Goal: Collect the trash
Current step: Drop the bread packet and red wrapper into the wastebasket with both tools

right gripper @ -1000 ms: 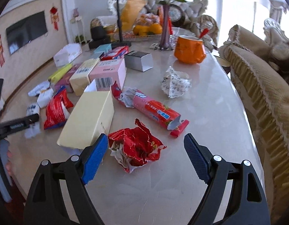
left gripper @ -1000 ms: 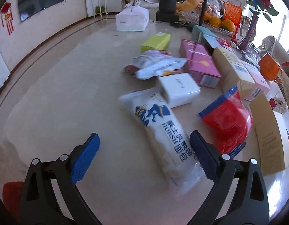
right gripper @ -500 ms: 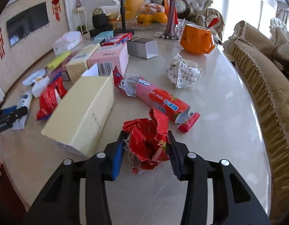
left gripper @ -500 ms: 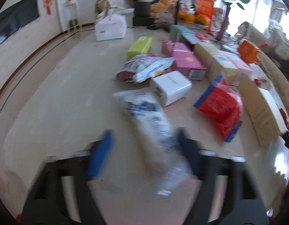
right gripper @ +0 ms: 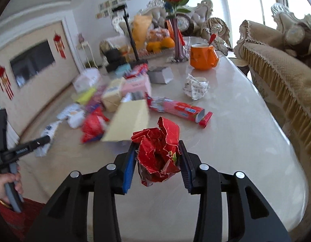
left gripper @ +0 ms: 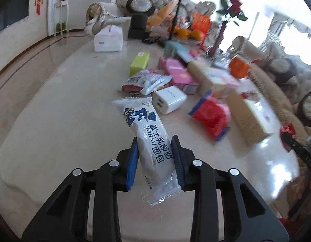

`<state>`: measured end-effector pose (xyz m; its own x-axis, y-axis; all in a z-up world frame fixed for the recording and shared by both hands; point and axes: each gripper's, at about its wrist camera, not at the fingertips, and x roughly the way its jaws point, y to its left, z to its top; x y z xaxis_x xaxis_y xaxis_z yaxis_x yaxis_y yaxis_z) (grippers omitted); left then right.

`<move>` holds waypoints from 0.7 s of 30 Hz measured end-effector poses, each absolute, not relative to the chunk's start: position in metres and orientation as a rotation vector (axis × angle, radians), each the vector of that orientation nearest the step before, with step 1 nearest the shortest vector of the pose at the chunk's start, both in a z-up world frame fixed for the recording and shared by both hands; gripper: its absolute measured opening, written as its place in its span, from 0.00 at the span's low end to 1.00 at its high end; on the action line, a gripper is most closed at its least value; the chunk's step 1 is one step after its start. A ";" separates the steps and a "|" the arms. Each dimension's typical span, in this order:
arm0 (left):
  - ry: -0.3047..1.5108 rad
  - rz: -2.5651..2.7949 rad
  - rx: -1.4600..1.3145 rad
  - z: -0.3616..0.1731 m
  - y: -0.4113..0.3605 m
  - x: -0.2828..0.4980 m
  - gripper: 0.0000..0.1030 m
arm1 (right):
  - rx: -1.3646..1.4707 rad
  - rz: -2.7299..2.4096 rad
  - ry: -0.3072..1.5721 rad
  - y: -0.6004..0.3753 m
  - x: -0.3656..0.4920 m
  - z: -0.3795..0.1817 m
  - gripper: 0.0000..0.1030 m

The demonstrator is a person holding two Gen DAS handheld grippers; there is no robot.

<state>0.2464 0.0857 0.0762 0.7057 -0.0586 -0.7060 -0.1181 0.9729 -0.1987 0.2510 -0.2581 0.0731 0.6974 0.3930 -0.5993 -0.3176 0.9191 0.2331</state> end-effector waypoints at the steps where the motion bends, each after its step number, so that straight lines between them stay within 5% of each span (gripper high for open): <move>1: 0.769 0.006 -0.232 0.083 0.084 0.234 0.31 | 0.139 0.421 0.687 -0.259 0.239 0.076 0.37; 7: 0.700 -0.186 -0.142 0.104 0.057 0.139 0.31 | 0.210 0.545 0.665 -0.245 0.149 0.077 0.37; 17: 0.758 -0.190 -0.194 0.051 0.039 0.075 0.28 | 0.236 0.651 0.830 -0.191 0.058 0.017 0.37; 18: 0.740 -0.150 -0.190 0.060 0.042 0.085 0.35 | 0.228 0.648 0.820 -0.190 0.060 0.021 0.37; 19: 0.721 -0.113 -0.173 0.067 0.042 0.094 0.57 | 0.220 0.637 0.806 -0.189 0.063 0.025 0.37; 20: 0.703 -0.078 -0.146 0.073 0.041 0.103 0.69 | 0.219 0.629 0.792 -0.189 0.068 0.030 0.37; 21: 0.694 -0.052 -0.120 0.077 0.039 0.111 0.75 | 0.226 0.627 0.787 -0.191 0.071 0.032 0.37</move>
<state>0.1109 0.0393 0.0771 0.7678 -0.0877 -0.6347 0.0075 0.9918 -0.1279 0.0708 -0.1907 0.0318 0.5370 0.6030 -0.5900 -0.4405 0.7969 0.4134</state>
